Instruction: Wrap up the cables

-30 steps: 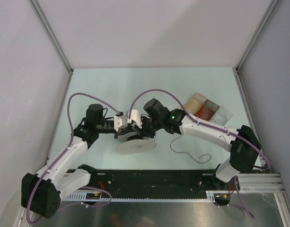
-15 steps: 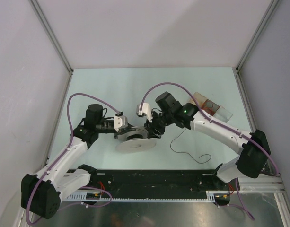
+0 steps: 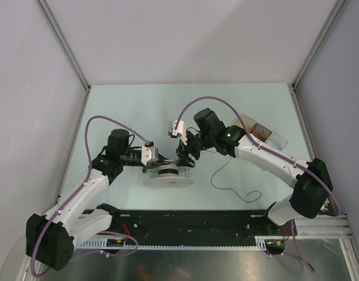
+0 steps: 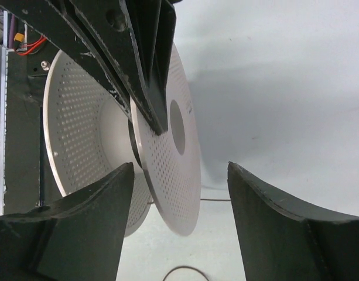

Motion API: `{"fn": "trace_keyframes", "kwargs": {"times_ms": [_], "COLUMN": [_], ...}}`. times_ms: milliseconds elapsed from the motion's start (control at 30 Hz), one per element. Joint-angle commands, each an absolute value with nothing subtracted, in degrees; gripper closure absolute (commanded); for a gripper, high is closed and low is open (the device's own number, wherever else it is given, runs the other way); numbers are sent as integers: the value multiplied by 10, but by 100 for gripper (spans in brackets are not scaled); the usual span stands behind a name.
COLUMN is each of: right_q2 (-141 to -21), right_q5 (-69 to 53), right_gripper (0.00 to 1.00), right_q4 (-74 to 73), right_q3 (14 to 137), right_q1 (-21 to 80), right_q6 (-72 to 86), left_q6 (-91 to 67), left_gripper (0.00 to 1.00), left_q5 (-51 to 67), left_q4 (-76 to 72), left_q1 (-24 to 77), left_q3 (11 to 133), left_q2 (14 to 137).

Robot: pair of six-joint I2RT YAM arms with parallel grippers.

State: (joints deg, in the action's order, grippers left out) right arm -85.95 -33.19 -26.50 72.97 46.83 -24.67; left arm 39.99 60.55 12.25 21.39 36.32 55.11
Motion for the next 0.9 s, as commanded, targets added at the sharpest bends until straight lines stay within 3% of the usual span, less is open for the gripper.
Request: {"fn": "trace_keyframes", "kwargs": {"times_ms": [0, 133, 500, 733, 867], "right_q2": [-878, -893, -939, -934, -933], "right_q5": [-371, -378, -350, -344, -343], "right_gripper": [32, 42, 95, 100, 100], "right_q4": [-220, -216, -219, -198, -196], "right_q3": [738, 738, 738, 738, 738], "right_q1": [477, 482, 480, 479, 480], "right_q6": [-256, -259, -275, -274, -276], "left_q6": [439, 439, 440, 428, 421], "left_gripper": [100, 100, 100, 71, 63], "left_q5": [597, 596, 594, 583, 585], "left_q4": [124, 124, 125, 124, 124], "left_q1": [216, 215, 200, 198, 199], "left_q3": [372, 376, 376, 375, 380], "left_q2": [561, 569, 573, 580, 594]}}
